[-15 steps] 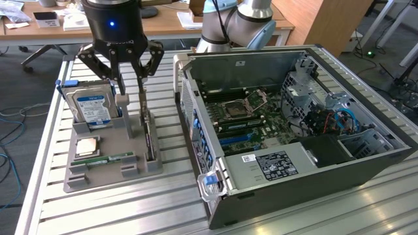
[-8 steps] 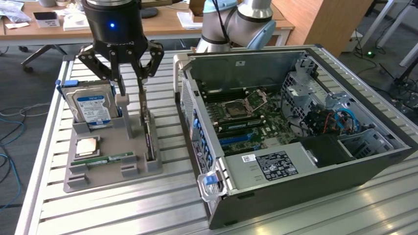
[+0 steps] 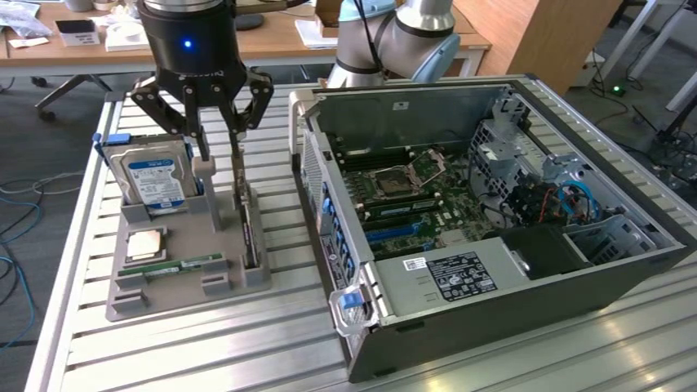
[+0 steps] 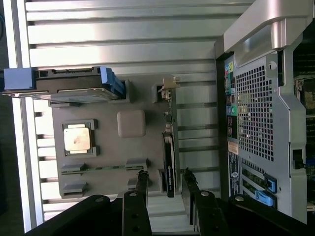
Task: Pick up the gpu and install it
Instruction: 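Pick up the gpu and move the gpu toward the slot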
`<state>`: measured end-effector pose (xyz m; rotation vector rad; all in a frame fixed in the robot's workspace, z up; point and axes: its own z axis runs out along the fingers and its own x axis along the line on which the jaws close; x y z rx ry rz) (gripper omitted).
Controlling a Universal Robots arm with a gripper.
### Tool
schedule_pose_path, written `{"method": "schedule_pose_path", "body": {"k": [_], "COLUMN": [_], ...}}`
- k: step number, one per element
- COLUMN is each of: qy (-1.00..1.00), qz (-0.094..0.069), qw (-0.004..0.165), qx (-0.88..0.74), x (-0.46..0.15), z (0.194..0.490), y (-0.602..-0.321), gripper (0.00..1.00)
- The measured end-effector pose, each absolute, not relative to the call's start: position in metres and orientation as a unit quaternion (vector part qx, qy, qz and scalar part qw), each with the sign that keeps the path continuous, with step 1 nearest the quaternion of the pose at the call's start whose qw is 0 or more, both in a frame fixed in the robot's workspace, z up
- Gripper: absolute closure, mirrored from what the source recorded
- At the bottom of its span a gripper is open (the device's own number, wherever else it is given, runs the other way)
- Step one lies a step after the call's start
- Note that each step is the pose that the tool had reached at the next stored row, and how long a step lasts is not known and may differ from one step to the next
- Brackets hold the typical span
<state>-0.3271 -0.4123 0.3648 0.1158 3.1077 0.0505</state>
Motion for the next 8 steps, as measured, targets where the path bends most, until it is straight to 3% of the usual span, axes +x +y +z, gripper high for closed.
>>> {"method": "schedule_pose_path", "body": {"k": [8], "qy": [0.999], "qz": [0.016], "qw": [0.016], "qx": [0.037], "x": [-0.3271], "z": [0.3625], "y": [-0.4123], "gripper": [0.58]}}
